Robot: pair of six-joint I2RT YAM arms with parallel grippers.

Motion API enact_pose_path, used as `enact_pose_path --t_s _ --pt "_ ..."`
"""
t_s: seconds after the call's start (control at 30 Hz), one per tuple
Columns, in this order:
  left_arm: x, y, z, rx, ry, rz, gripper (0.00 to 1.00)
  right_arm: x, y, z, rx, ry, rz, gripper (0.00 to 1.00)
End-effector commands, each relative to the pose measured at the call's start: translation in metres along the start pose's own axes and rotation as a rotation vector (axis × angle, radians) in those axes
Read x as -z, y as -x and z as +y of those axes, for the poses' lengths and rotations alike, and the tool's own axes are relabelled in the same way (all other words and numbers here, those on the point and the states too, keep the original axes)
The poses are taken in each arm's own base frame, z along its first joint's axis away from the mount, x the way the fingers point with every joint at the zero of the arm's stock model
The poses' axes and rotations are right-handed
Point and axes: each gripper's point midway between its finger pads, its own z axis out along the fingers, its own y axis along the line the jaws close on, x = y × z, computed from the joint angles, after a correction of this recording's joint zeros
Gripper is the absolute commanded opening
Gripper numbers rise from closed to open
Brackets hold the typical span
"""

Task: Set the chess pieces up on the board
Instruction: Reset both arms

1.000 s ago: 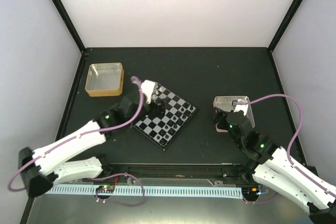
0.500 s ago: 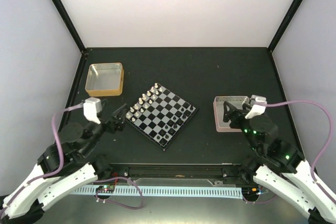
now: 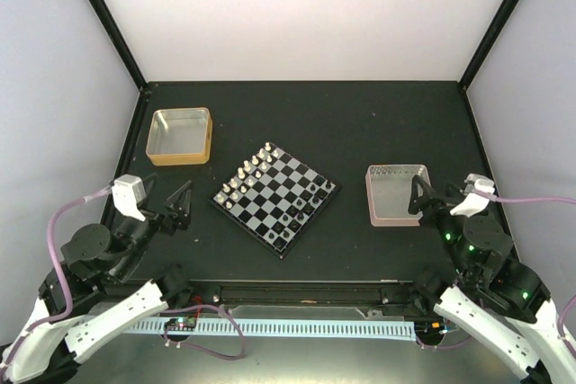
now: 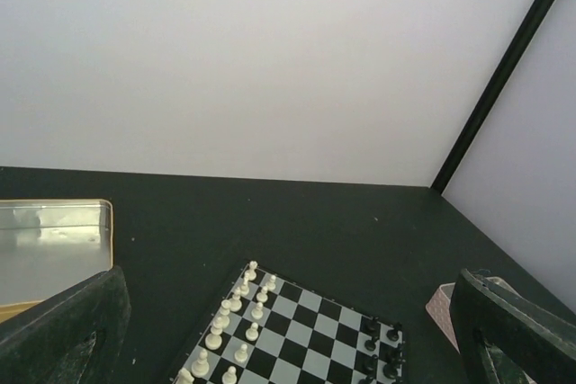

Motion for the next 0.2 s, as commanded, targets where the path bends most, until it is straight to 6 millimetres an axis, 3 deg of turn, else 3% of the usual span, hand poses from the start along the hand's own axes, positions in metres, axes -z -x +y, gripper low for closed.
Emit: enact_pose_path --t_s 0.0,0.17 --pt "0.0095 0.0094 0.0051 -0.019 0.007 -0.027 0.99 0.0060 0.0097 -0.0073 0.001 -0.028 -0.033 0.90" --pt "0.0081 0.0072 0.0031 -0.023 -0.003 -0.022 0.99 0.0035 0.0067 -0.0054 0.000 -0.021 -0.027 0.90"
